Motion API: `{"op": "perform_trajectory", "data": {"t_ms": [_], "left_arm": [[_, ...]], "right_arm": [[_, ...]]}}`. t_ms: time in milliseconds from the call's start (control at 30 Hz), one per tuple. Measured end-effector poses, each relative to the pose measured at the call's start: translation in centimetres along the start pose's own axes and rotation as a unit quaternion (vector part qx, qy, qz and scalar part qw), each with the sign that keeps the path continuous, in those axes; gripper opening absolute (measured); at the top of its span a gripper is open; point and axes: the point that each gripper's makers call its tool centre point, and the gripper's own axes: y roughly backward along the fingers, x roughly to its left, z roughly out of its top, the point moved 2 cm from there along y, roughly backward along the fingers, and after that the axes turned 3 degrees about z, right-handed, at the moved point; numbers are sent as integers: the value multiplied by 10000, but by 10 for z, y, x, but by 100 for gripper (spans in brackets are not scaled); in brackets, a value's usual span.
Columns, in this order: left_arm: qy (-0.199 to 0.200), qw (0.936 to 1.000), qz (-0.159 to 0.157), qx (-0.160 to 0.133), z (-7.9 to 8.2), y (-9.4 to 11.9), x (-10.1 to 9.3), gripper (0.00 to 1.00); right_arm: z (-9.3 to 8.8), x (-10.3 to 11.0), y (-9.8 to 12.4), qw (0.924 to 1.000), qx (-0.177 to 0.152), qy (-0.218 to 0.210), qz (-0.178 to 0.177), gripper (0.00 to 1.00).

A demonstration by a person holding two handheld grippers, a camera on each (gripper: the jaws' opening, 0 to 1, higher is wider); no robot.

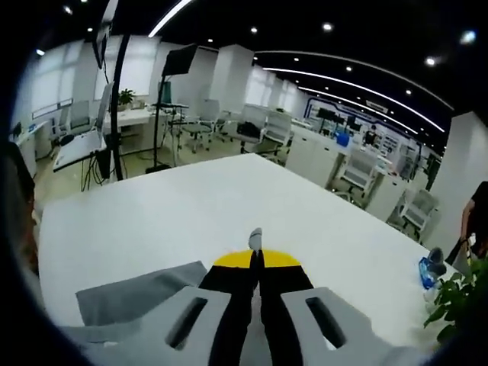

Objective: Fold the towel on the table until its edges align and the towel forms a compact rectangular stack.

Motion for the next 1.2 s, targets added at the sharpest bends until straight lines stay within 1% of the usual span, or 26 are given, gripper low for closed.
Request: {"op": "perform_trajectory", "data": {"t_ms": [133,233,333,467,567,600,700,767,833,933,1100,1200], "left_arm": [[-12,9999,65,88,-8,3,7,6],[14,9998,143,122,-17,6,16,6],[137,9995,237,169,-24,10,21,5],[199,9989,354,234,-37,12,33,5],[249,9985,406,277,-42,15,39,5],[284,9983,417,279,-43,15,40,5],[327,9980,448,306,-47,18,44,5],[356,9977,476,328,-49,18,47,5],[405,9973,517,332,-51,20,53,5],[403,9969,569,361,-54,23,57,5],[482,9952,715,464,-65,27,71,5],[481,9948,735,513,-69,28,74,5]], "right_arm": [[-3,8,-9,10000,30,6,72,0],[-6,14,-9,9999,67,11,106,0],[-7,19,-17,9998,85,7,164,0],[-11,30,-27,9995,127,86,260,0],[-13,38,-30,9994,152,93,305,0],[-14,39,-35,9993,160,99,330,0],[-13,46,-38,9991,149,126,388,0],[-12,52,-44,9988,173,176,433,0],[-12,57,-45,9985,172,190,475,0],[-15,64,-49,9981,215,188,542,0],[-21,77,-62,9974,283,203,631,0],[-22,82,-70,9969,294,219,699,0]]}}
